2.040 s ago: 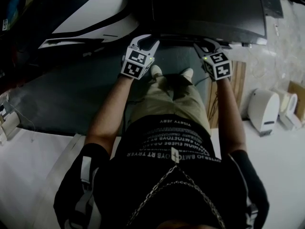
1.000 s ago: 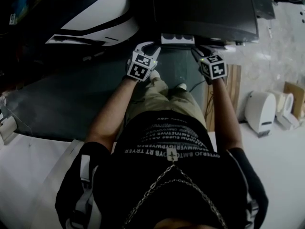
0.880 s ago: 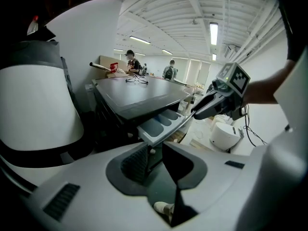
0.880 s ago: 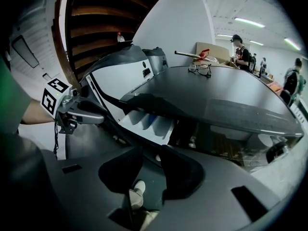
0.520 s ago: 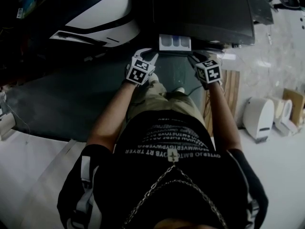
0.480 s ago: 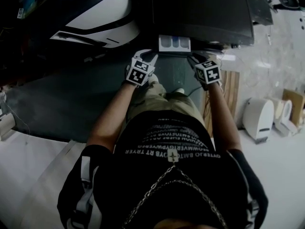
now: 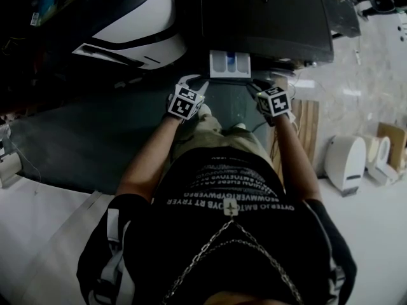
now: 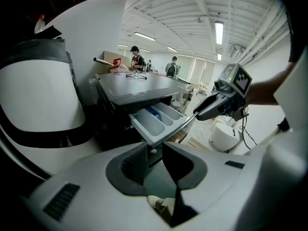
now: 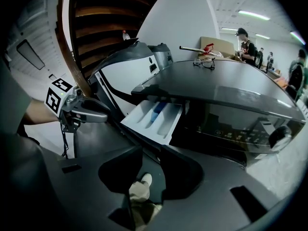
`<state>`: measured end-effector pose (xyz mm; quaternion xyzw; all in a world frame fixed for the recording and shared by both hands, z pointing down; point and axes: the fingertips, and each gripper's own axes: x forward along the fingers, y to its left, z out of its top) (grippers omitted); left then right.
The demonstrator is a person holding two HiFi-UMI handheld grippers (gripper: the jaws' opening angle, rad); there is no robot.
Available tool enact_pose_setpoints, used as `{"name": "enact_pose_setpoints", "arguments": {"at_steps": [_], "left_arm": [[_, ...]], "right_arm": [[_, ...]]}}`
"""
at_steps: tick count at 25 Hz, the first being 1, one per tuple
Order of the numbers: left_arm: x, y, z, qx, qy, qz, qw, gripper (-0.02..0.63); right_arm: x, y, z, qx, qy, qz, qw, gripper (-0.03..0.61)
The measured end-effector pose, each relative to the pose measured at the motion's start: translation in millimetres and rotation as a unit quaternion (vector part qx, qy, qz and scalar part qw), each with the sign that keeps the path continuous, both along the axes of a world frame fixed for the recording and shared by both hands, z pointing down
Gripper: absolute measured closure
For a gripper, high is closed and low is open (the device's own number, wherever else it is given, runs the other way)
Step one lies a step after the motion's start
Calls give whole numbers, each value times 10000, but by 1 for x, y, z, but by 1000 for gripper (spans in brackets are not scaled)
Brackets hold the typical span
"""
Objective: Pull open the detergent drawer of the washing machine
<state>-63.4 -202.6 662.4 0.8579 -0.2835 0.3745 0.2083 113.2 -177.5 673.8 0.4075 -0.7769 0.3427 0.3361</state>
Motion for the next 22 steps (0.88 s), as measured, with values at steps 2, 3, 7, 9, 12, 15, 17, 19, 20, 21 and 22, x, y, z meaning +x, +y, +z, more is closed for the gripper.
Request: {"name": "enact_pose_setpoints", "arguments": {"at_steps": [2,3,7,9,12,15,17,19,20,21,22], "left_arm": [[0,3,0,14,-21,12,10000,520],[0,6,0,16,-30,18,10000,520],[-1,14,2,-22,-53,14,10000,520],[-2,18,2,-43,-65,8,10000,520],[-2,22,2,-49,-58,-33,10000,520],[-3,26,2,-72,-48,-82,9999,520],[-3,29,3,-107,-52,-99,9999,520],[-3,32,3,-135,-54,-106,9998,520],[-3,33,3,-139,-53,-115,9998,520],[-3,34,3,-137,-53,-131,9998,520],[-3,35,3,-135,-53,-155,9998,520]], "right_arm": [[0,3,2,25,-20,-14,10000,469],[1,5,3,20,-15,-9,10000,469],[0,15,1,-40,70,-56,10000,469],[0,18,3,-68,42,-93,9999,469],[-4,24,5,-162,-106,-83,9998,469],[-1,28,7,-168,-71,-106,9998,469],[0,29,7,-142,4,-156,9998,469],[1,31,7,-167,13,-191,9997,469],[1,32,6,-196,-10,-214,9996,469],[1,33,6,-217,-19,-238,9995,469],[1,35,6,-231,-10,-249,9994,469]]}}
